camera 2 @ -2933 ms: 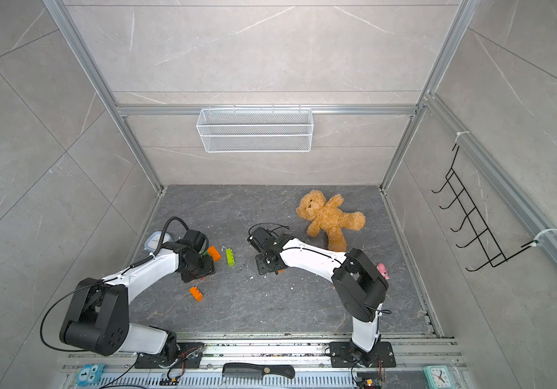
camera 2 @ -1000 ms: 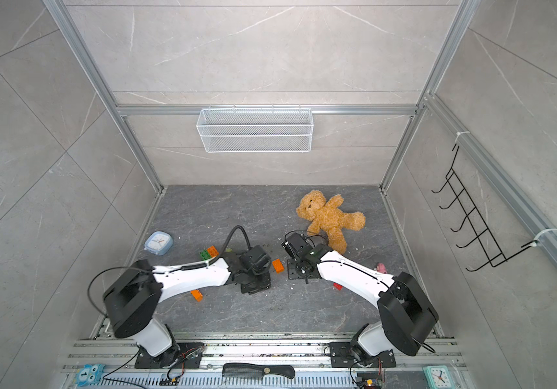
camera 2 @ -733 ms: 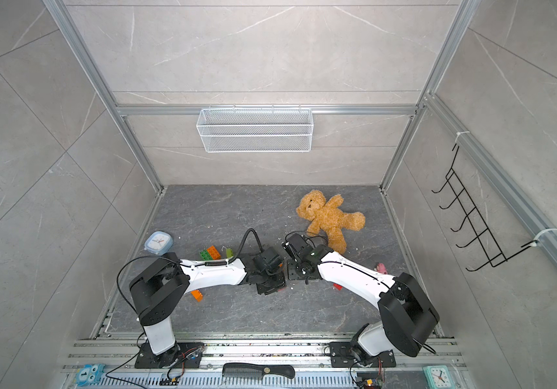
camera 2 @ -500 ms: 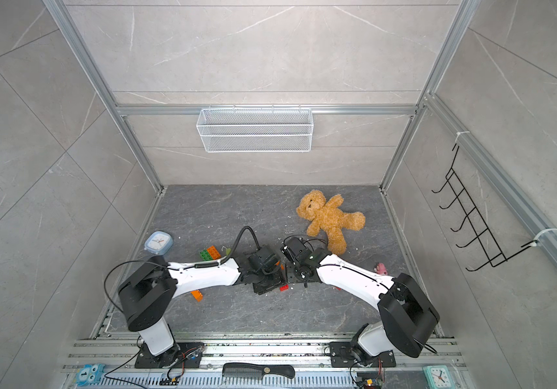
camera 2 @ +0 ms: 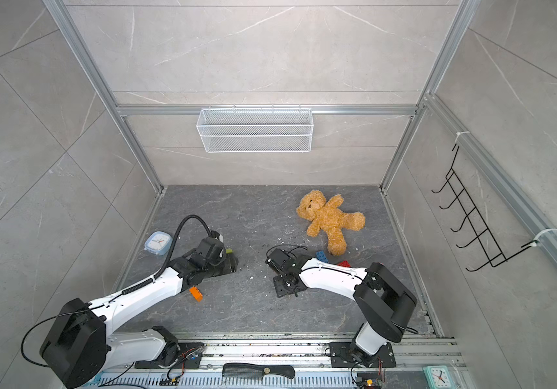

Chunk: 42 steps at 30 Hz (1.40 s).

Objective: Assemble a rectangle with lego
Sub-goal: Move the lego brick at the center of the board.

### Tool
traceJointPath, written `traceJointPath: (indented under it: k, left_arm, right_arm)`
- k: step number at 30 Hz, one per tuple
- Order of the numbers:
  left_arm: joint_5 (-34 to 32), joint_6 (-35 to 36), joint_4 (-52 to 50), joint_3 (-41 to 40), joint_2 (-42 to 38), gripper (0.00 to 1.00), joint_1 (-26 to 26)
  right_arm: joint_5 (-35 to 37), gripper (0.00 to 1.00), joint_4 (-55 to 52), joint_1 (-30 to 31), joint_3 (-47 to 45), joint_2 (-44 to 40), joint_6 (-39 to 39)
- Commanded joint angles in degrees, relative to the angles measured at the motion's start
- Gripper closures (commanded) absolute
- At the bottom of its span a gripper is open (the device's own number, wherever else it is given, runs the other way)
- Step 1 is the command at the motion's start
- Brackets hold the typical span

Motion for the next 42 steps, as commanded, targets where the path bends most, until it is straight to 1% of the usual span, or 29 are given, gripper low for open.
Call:
traceJointPath:
  k: [1,4,9,11,16,20,26,34,40,42]
  left_arm:
    - [2.5,3.7,12.4,-1.9,-0.6,0.38,0.0]
    - [3.3,4.1,14.2,-2.3,0.5,0.40,0.1]
    - [4.3,3.9,15.1,-2.1,2.9,0.42,0.1]
    - [5.0,3.5,16.0,-2.4,3.4,0.43,0.1]
    - [6.3,3.3,17.3,-2.7,4.4,0.44,0.2]
    - [7.2,2.8,19.2,-3.2,5.3,0.45,0.2]
    - [7.9,3.2,19.6,-2.9,6.8,0.45,0.2]
    - [7.8,4.5,18.8,-2.1,7.6,0.45,0.2]
    - [8.3,4.8,18.6,-1.8,8.0,0.45,0.2]
    - [8.4,4.9,18.6,-1.6,8.2,0.45,0.2]
  right_arm:
    - [1.5,0.41,0.4,0.2,3.2,2.7,-2.6]
    - [1.8,0.45,1.2,0.2,4.5,5.0,-3.5]
    - [4.1,0.59,1.4,0.2,6.5,8.2,-5.1]
    - [5.2,0.63,0.9,0.1,6.9,8.4,-6.4]
    - [5.4,0.70,-0.4,-1.9,6.4,7.2,-10.5]
    - [2.6,0.70,-0.5,-2.4,6.8,7.6,-15.0]
    - [1.6,0.71,-0.5,-2.5,9.4,10.1,-17.0]
    - [2.7,0.72,-0.8,-2.9,11.6,13.1,-16.1]
    - [3.1,0.72,-0.7,-3.6,12.0,13.7,-15.4]
    - [2.3,0.69,-0.5,-3.8,12.1,13.8,-15.5]
